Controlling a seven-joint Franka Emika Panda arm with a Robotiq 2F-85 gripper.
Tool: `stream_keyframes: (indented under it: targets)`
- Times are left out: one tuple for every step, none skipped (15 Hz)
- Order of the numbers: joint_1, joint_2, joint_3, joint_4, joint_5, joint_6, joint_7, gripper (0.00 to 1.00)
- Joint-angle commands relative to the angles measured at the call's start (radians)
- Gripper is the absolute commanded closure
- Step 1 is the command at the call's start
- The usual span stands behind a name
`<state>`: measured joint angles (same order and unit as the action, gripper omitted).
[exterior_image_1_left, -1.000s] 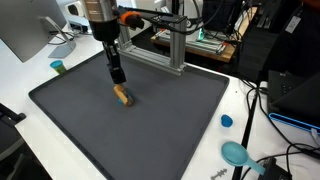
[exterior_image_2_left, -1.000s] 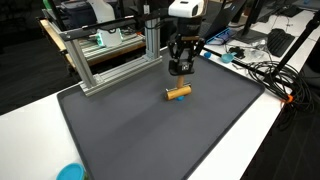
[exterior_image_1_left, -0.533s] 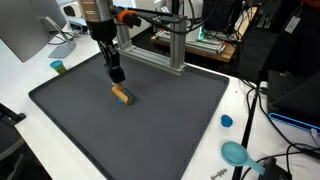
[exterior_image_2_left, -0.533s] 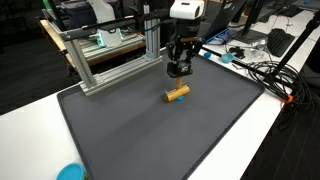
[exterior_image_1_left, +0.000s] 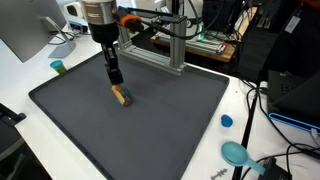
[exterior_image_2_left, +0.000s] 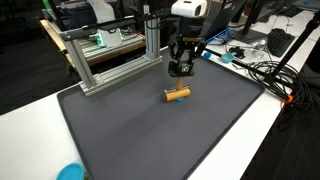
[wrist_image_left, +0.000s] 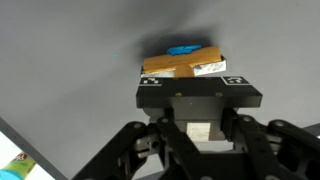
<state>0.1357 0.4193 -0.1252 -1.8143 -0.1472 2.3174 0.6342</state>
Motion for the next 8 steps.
stream_keyframes:
  targets:
    - [0.009,0.075,-0.039,0.016,-0.063,0.063,0.112,0.79]
    - [0.008,0.075,-0.039,0.017,-0.060,0.065,0.134,0.79]
    - [0.006,0.075,-0.039,0.018,-0.058,0.067,0.154,0.79]
    - [0.005,0.076,-0.039,0.018,-0.057,0.074,0.169,0.79]
    - [0.004,0.077,-0.040,0.019,-0.058,0.075,0.181,0.79]
    - [0.005,0.079,-0.041,0.022,-0.060,0.070,0.190,0.79]
    - [0.006,0.080,-0.044,0.023,-0.064,0.070,0.201,0.79]
    - [0.006,0.082,-0.045,0.023,-0.065,0.071,0.207,0.79]
